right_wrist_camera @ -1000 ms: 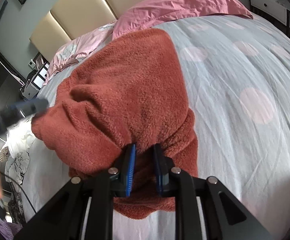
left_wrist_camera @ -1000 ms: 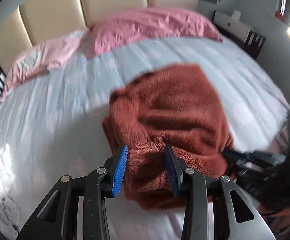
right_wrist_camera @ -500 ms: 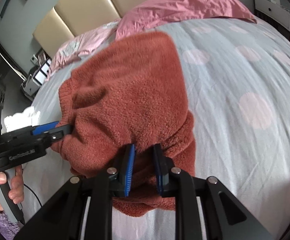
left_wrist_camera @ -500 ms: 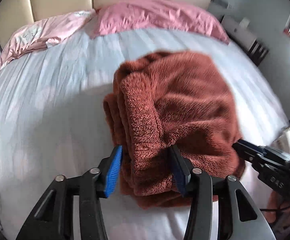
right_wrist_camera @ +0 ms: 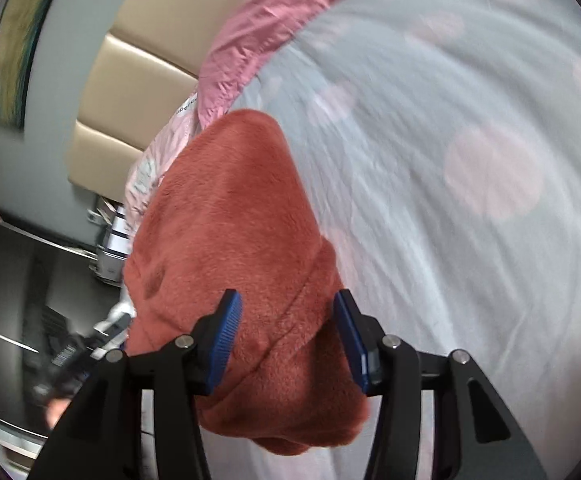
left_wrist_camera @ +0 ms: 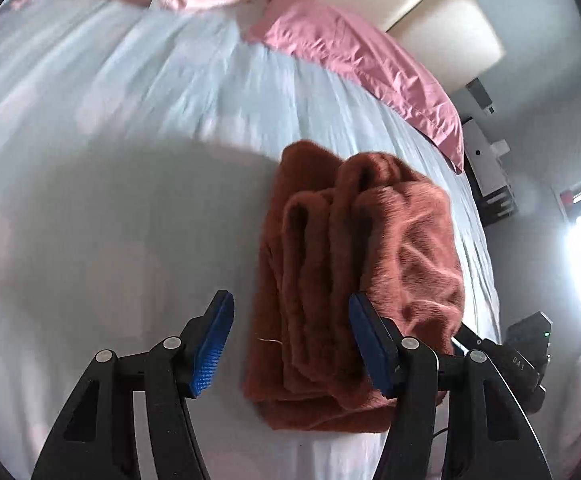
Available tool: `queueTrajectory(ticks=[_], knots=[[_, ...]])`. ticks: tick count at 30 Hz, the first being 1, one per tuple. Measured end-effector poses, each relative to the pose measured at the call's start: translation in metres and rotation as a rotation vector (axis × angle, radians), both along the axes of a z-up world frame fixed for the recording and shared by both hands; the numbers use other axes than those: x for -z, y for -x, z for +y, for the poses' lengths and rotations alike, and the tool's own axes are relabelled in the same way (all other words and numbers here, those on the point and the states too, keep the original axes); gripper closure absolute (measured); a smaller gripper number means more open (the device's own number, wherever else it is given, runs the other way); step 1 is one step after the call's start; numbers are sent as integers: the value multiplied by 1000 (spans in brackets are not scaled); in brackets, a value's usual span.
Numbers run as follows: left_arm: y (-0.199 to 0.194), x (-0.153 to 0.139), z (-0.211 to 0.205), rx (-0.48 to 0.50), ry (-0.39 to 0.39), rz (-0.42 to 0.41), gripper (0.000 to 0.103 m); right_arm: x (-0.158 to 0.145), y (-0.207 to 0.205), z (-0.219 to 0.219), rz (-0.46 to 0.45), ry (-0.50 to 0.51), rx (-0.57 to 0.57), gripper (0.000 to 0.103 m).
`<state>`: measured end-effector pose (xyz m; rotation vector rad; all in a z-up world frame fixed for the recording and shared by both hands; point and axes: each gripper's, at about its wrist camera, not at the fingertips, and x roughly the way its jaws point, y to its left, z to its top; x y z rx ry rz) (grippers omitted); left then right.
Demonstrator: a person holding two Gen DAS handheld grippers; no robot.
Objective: Fold clothes
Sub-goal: 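Lift the fleece bundle with both tools and carry it toward the white cloth stack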
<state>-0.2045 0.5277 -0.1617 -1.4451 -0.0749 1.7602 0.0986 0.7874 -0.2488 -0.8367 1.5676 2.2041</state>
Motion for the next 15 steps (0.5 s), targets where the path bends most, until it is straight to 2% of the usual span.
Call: queueTrajectory(ticks=[3, 5, 8, 10, 11, 15], knots=[[4, 16, 3, -8, -20, -35, 40, 6, 8, -1, -12, 8, -14, 51], [7, 24, 2, -15, -56, -70, 32, 8, 13, -1, -21, 4, -21, 49], [12, 37, 1, -13, -92, -120, 23, 16, 19, 2, -41, 19, -28, 38], [18, 50, 1, -17, -128, -184, 20, 27, 18, 6, -39, 61, -21, 30], [20, 56, 1, -21, -143, -211, 15, 31, 18, 7, -31, 84, -17, 30], [23, 77, 0, -33, -217, -309, 12, 41, 20, 9, -6, 118, -18, 29]])
